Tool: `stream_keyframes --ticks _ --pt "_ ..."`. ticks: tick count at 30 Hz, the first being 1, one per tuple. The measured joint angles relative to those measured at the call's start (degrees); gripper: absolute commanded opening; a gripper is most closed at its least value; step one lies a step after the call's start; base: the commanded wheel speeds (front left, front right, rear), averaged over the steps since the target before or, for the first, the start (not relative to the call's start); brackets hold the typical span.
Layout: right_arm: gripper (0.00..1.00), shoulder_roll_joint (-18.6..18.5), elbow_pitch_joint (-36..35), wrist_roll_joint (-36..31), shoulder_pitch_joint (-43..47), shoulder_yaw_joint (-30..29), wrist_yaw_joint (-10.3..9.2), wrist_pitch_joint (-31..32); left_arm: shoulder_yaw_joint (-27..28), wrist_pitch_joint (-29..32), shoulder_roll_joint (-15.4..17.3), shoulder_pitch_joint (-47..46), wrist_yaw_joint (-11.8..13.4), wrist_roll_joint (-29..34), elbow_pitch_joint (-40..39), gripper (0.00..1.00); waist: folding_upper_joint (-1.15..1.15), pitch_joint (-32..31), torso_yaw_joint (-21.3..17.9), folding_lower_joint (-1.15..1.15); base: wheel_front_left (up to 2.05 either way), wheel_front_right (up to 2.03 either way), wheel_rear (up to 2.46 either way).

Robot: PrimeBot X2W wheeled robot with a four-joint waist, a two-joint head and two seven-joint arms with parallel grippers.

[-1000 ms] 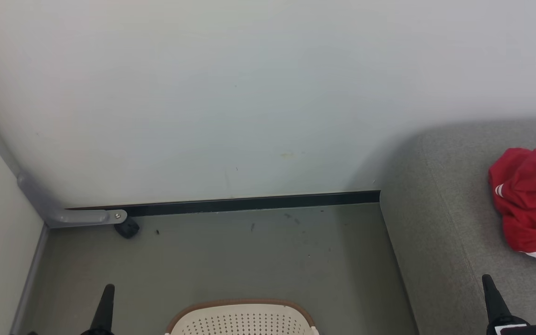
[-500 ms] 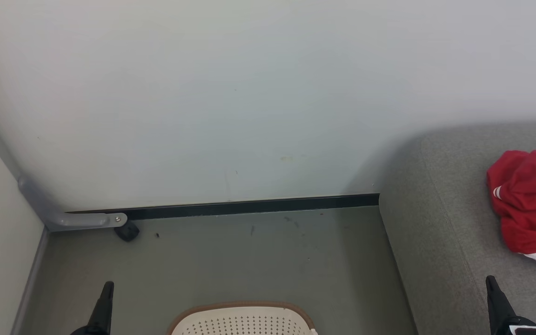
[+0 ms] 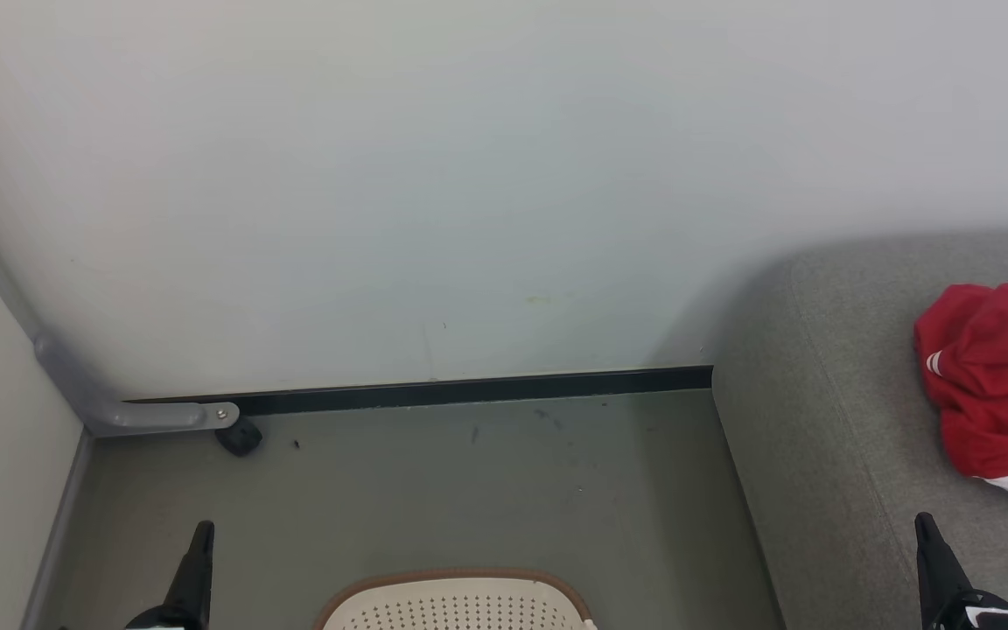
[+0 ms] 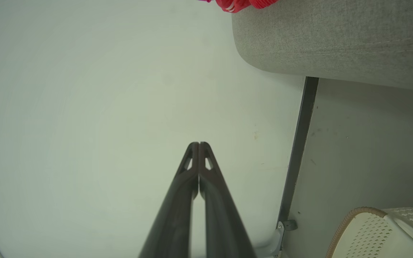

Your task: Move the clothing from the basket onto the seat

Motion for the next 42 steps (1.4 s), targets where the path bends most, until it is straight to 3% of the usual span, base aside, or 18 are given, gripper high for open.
stream_keyframes --ticks 42 --pt "0.00 0.02 0.03 0.01 0.00 0.01 0.01 0.00 0.00 0.00 -0.01 0.00 0.00 -0.01 0.10 0.00 0.00 0.00 0.00 0.00 0.00 0.00 0.00"
